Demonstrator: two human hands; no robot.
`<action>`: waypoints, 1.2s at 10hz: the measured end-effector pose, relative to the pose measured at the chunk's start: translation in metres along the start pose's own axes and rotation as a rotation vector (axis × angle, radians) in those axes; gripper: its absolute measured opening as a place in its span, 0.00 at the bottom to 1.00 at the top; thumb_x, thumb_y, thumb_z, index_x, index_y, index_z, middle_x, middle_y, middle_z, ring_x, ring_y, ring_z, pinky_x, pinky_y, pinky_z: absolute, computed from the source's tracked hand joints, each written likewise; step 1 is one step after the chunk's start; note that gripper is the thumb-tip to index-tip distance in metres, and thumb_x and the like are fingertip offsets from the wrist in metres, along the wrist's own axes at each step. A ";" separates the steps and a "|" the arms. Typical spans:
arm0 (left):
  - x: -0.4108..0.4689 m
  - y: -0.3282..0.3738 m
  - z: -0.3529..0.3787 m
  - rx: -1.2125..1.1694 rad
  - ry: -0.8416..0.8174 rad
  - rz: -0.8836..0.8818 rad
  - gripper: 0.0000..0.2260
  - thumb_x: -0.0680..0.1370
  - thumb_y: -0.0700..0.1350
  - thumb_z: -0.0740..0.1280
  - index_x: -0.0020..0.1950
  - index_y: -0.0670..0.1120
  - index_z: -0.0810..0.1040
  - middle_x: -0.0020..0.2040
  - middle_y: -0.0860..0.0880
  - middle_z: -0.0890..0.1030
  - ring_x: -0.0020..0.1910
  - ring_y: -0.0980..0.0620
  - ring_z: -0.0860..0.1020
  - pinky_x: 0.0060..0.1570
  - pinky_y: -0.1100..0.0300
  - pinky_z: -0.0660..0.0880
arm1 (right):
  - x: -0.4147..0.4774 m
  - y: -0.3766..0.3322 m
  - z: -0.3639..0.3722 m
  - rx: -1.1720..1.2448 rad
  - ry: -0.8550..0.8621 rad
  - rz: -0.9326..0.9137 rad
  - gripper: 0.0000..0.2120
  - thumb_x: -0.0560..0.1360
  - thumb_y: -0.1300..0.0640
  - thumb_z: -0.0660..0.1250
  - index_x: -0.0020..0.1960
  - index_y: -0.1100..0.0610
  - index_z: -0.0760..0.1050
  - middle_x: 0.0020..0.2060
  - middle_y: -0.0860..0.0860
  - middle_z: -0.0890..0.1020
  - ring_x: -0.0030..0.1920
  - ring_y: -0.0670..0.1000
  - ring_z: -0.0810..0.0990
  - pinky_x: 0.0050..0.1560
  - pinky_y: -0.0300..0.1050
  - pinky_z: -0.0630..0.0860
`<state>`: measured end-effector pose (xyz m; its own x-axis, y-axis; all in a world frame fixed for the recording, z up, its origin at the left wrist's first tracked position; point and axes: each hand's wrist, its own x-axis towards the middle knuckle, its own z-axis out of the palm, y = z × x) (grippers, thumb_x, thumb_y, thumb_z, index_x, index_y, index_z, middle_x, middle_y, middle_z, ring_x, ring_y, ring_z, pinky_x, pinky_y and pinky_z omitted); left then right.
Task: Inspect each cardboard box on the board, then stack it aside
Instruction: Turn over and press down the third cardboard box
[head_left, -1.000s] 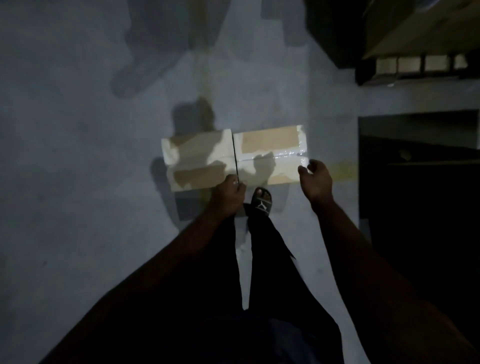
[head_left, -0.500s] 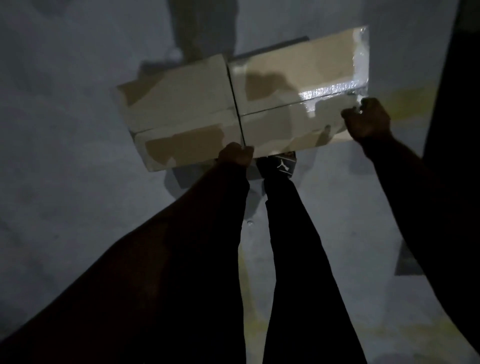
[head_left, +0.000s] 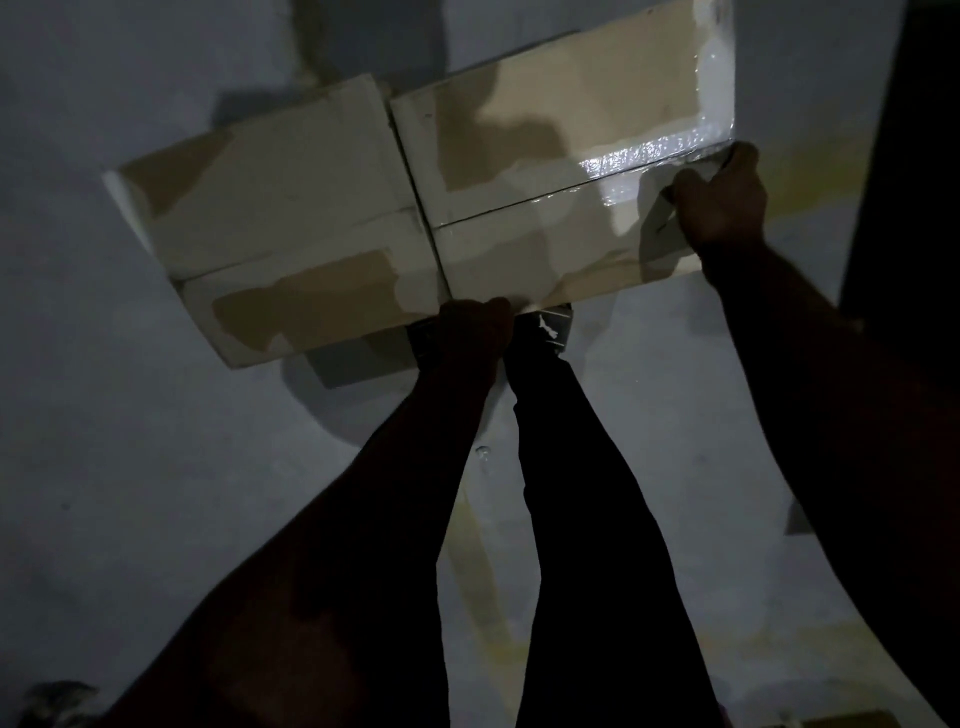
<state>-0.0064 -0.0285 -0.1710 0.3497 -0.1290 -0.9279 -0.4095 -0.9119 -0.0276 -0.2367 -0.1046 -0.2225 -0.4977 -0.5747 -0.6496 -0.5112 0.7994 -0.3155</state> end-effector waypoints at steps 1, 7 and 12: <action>-0.008 -0.009 -0.011 0.005 0.056 0.051 0.14 0.79 0.43 0.66 0.34 0.44 0.68 0.33 0.49 0.69 0.36 0.47 0.73 0.39 0.60 0.67 | -0.004 -0.003 -0.007 0.038 0.005 0.004 0.26 0.72 0.53 0.69 0.67 0.61 0.70 0.62 0.57 0.79 0.62 0.57 0.78 0.62 0.47 0.74; -0.246 0.046 -0.120 0.033 0.261 0.440 0.17 0.79 0.46 0.66 0.62 0.37 0.69 0.60 0.36 0.78 0.58 0.36 0.77 0.44 0.59 0.65 | -0.194 -0.024 -0.197 0.388 0.113 0.179 0.34 0.73 0.47 0.70 0.72 0.63 0.65 0.67 0.61 0.76 0.65 0.60 0.76 0.66 0.55 0.74; -0.464 0.083 -0.149 0.183 0.269 1.089 0.21 0.78 0.54 0.71 0.56 0.37 0.74 0.53 0.37 0.81 0.54 0.37 0.79 0.46 0.56 0.69 | -0.381 -0.009 -0.398 0.620 0.558 0.085 0.25 0.78 0.52 0.71 0.70 0.62 0.70 0.63 0.60 0.79 0.62 0.62 0.78 0.61 0.52 0.74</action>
<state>-0.0765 -0.1024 0.3123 -0.1074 -0.9178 -0.3823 -0.7156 -0.1956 0.6705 -0.3210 0.0376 0.3029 -0.8742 -0.3804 -0.3018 -0.0600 0.7014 -0.7102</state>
